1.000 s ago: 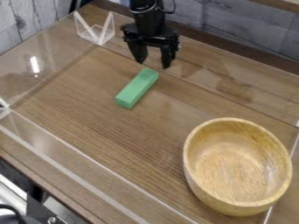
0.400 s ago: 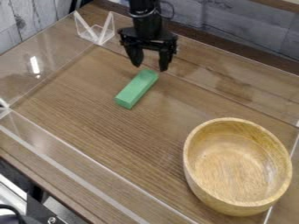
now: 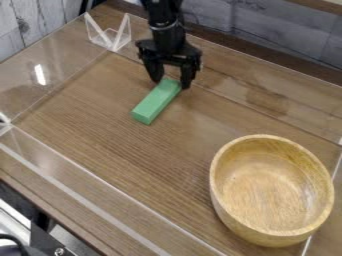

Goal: Move green object from inside the wooden bowl to the table next to it

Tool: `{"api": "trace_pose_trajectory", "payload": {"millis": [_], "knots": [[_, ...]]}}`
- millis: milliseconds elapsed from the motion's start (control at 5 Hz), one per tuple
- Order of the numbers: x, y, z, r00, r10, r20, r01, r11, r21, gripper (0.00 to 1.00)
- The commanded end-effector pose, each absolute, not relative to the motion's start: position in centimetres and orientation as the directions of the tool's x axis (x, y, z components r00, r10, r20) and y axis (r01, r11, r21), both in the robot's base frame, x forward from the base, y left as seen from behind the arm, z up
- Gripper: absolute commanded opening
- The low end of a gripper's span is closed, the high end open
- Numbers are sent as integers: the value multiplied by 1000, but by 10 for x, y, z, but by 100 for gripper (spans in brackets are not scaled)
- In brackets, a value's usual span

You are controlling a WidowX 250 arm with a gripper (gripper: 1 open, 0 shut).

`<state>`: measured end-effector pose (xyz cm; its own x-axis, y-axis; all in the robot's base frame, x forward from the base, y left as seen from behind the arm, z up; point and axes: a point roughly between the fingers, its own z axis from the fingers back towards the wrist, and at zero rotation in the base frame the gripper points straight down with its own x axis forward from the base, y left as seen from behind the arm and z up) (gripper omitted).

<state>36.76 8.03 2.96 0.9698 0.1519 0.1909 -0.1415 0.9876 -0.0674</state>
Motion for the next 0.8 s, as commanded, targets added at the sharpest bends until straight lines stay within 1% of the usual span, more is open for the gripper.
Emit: {"api": "trace_pose_trajectory", "payload": {"millis": [0, 200, 400, 600], "knots": [[373, 88, 44, 966, 114, 232, -105, 993, -52, 0], [374, 97, 48, 968, 98, 231, -88, 995, -54, 0], [377, 99, 56, 971, 52, 234, -39, 997, -59, 0], [377, 84, 60, 972, 72, 225, -56, 996, -74, 100]]}}
